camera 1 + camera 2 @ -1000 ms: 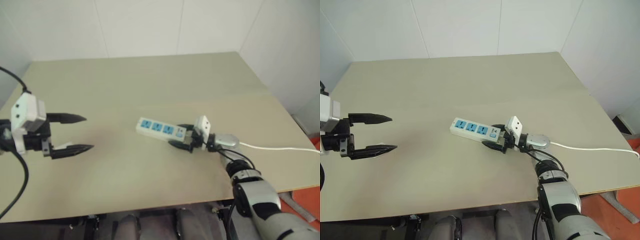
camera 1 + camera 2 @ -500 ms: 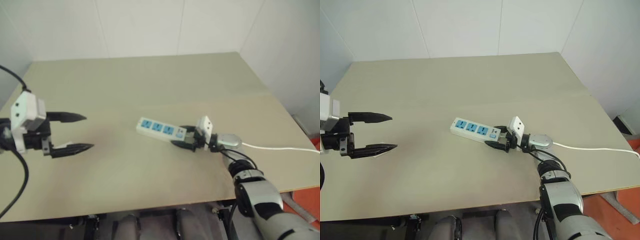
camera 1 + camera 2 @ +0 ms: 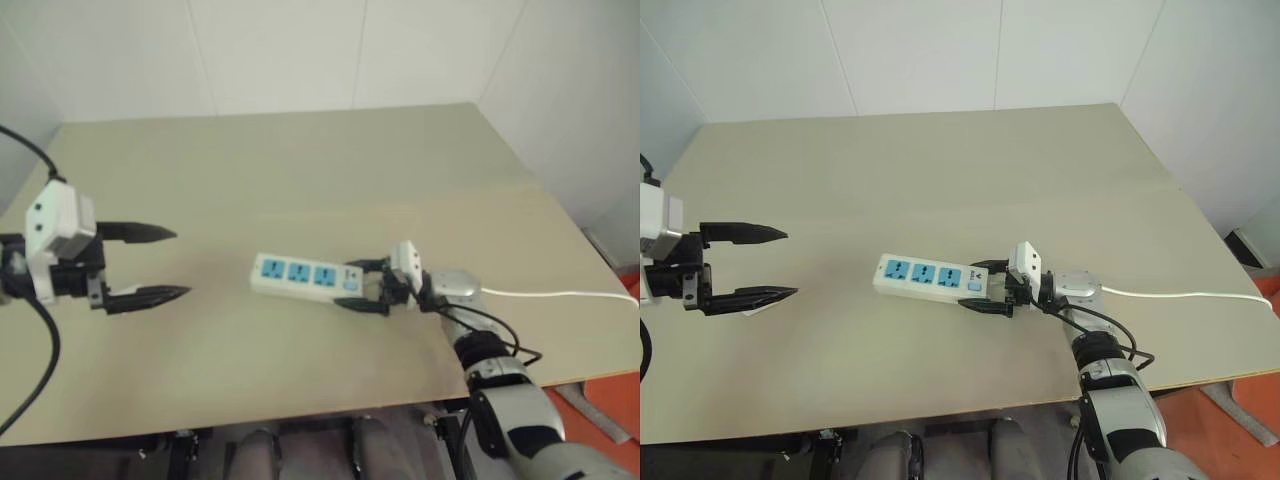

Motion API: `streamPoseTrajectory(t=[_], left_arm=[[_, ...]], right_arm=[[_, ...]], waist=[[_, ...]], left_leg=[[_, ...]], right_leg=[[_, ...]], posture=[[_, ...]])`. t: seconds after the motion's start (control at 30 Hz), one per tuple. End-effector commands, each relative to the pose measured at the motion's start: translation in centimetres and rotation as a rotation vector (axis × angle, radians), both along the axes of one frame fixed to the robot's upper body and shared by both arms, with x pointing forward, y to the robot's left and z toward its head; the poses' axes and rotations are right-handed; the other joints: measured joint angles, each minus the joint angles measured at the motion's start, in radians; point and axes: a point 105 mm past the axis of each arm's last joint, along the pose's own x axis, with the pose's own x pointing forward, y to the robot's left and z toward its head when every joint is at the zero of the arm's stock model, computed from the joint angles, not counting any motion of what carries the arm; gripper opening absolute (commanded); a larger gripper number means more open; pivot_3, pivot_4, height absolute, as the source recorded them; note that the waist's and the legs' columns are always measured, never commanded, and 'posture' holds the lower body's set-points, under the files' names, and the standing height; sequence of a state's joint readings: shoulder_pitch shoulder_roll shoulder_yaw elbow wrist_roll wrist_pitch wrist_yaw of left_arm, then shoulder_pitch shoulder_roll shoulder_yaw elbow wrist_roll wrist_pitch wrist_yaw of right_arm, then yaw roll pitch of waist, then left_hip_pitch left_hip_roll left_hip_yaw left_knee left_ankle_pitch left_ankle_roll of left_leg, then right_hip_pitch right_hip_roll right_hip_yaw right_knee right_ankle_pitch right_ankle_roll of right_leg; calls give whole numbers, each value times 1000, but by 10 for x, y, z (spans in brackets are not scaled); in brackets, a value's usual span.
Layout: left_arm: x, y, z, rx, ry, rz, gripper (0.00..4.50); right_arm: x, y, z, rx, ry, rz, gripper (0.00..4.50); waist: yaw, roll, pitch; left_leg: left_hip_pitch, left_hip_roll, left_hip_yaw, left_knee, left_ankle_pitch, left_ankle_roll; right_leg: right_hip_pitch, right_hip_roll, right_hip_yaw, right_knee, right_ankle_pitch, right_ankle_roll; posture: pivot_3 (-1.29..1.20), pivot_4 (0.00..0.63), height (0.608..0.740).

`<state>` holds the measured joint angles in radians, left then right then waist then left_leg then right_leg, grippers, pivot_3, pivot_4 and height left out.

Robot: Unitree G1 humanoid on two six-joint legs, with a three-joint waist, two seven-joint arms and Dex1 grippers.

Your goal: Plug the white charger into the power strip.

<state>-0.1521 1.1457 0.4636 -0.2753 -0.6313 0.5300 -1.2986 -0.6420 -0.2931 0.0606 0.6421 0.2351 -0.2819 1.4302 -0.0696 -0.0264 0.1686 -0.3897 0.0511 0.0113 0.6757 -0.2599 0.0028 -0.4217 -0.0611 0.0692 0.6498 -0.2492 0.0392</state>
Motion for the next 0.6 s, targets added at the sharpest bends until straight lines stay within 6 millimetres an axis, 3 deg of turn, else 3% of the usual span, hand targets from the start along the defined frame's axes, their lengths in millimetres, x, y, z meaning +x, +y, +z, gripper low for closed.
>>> streamPoseTrajectory(t=[0.03,0.27,0.6], left_arm=[[0,-2,8,16,-28,-21,4500],[3,-1,9,41,-19,-42,4500],[2,12,0,88,28,-8,4500]], right_arm=[[-17,15,11,21,-30,109,3406],[-27,27,3,-34,-31,188,3406],[-23,14,-20,-106,-5,155,3406]], waist=[[0,0,0],[-1,0,0],[0,0,0]], left_leg=[[0,0,0,0,0,0],[0,0,0,0,0,0],[0,0,0,0,0,0]], right_leg=[[0,0,0,0,0,0],[0,0,0,0,0,0],[0,0,0,0,0,0]], posture=[[0,150,740],[0,150,740],[0,150,740]])
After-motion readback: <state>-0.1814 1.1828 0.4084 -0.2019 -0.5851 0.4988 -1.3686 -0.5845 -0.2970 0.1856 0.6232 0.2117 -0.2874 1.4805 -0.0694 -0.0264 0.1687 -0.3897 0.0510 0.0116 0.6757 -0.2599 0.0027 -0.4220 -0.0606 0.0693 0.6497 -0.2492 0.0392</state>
